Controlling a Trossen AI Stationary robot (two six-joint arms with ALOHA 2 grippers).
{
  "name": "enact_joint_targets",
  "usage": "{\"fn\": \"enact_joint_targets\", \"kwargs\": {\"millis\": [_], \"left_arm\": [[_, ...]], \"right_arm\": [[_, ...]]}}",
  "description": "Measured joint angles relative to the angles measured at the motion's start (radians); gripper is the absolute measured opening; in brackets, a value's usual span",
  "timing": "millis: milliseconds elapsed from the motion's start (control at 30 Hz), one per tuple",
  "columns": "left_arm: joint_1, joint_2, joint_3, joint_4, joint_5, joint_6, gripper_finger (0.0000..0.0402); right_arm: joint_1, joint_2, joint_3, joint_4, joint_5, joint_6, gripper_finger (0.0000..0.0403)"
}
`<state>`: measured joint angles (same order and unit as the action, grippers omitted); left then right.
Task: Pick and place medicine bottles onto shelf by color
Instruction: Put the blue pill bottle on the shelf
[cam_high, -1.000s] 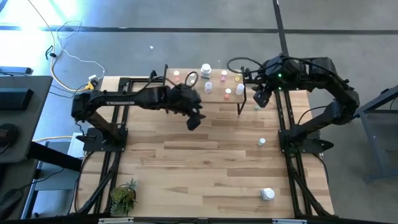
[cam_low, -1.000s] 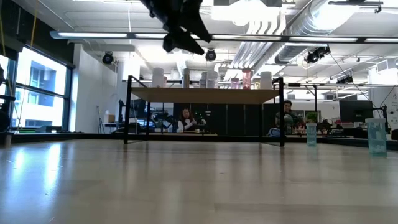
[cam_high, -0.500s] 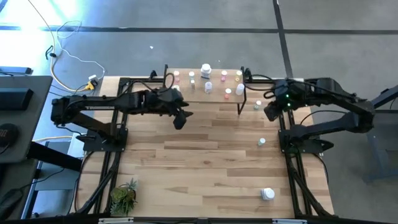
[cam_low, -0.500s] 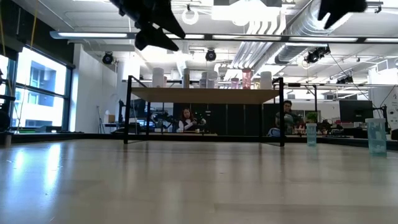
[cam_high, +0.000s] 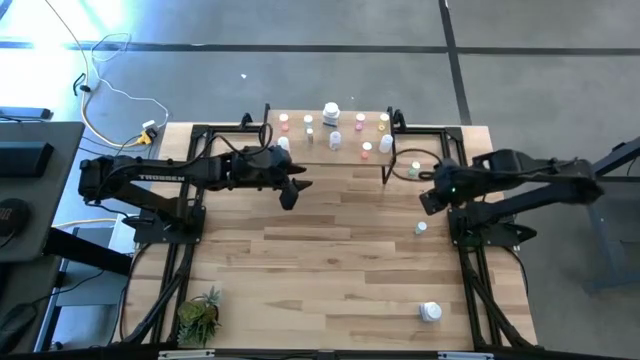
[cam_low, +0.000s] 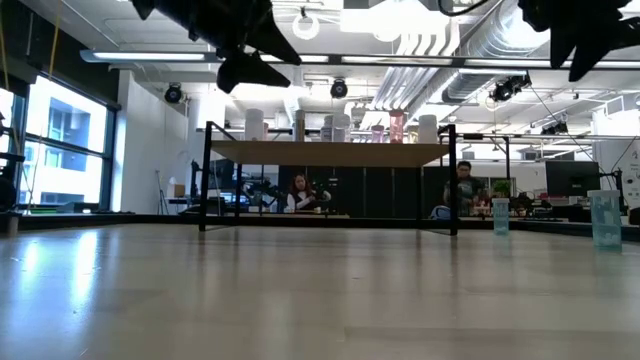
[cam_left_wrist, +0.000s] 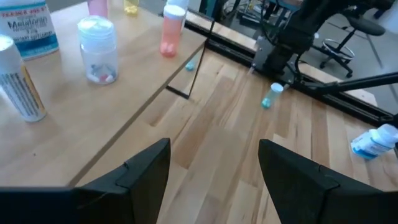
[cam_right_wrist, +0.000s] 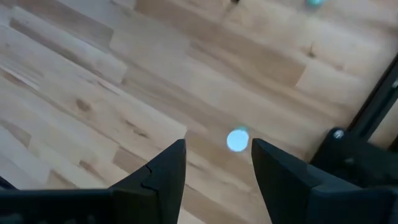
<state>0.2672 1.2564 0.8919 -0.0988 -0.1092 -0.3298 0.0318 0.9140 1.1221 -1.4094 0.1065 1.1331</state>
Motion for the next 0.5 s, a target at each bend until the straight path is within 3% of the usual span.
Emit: {"fn": "enact_joint_targets", "kwargs": {"millis": [500], "left_arm": [[0.0, 0.001, 0.0, 0.145, 0.037, 0.053, 0.0234]], "right_arm": [[0.165, 0.009, -0.282, 0.168, -0.021, 0.278, 0.0174]]}}
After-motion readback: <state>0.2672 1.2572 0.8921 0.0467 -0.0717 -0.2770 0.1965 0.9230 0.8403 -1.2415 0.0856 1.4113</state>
